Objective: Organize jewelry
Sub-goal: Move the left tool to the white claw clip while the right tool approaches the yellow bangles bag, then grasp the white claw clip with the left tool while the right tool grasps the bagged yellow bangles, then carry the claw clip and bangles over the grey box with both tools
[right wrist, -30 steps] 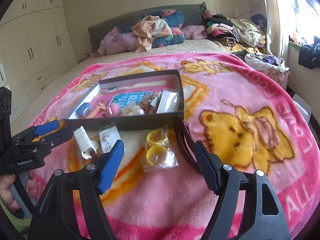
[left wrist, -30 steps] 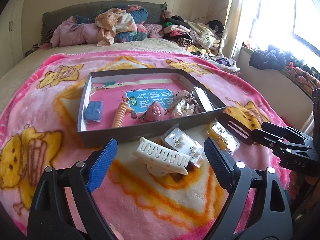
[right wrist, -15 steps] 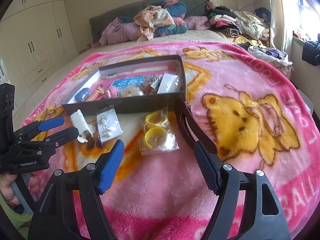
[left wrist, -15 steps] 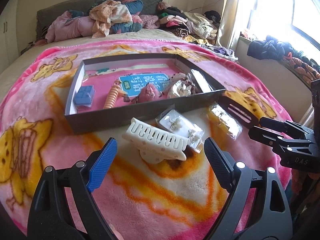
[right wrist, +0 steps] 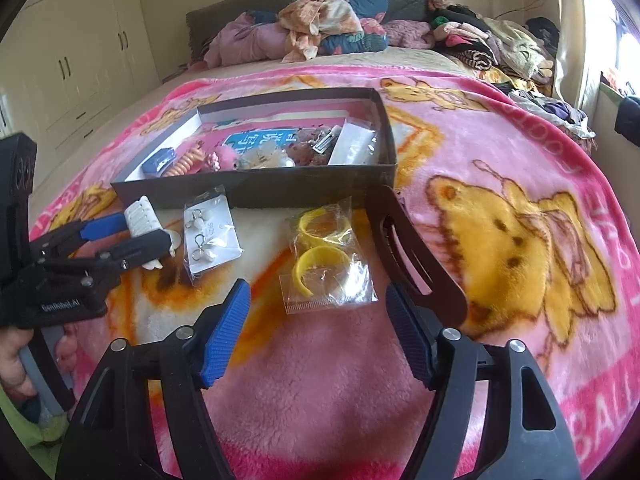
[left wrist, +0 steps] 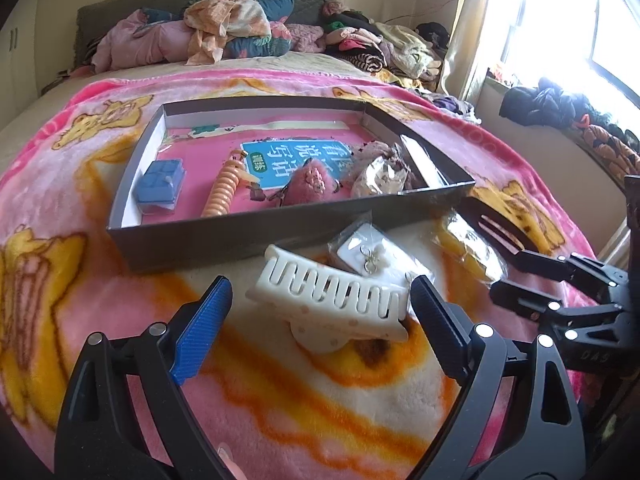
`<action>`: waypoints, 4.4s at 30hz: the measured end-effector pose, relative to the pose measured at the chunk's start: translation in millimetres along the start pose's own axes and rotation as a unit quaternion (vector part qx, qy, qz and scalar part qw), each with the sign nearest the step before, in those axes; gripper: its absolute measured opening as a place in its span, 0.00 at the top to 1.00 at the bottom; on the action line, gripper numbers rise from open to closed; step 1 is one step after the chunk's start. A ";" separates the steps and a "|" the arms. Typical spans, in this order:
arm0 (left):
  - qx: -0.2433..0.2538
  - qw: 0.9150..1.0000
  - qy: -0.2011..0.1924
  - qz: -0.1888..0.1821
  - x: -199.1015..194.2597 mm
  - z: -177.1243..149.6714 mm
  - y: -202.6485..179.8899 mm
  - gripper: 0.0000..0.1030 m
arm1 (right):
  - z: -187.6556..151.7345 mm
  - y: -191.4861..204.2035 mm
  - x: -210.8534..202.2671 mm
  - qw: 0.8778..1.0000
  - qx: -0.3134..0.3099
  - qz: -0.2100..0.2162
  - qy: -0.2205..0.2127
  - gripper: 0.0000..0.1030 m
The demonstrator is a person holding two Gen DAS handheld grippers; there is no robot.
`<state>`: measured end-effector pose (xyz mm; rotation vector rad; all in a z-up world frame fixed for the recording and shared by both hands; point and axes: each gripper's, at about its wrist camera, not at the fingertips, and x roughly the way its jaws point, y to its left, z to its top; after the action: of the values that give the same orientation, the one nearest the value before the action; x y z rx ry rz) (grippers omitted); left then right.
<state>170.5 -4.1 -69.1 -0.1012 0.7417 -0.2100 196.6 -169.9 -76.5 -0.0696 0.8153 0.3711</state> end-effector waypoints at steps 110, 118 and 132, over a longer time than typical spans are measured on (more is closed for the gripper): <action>-0.025 0.999 -0.028 -0.005 51.6 76.7 33.3 0.34 | 105.4 -20.5 47.1 0.999 0.008 0.005 -0.045 0.56; -0.030 0.999 -0.025 -0.001 54.4 75.4 37.2 0.34 | 112.8 -14.1 58.8 0.999 0.007 0.005 -0.040 0.56; -0.035 0.999 -0.024 0.005 54.6 73.0 41.8 0.33 | 112.6 -12.7 76.4 1.000 0.009 -0.003 -0.027 0.54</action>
<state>265.7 25.6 -58.4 -0.1678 0.7014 -0.1722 327.4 -136.4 -55.3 -0.0454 0.7650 0.3597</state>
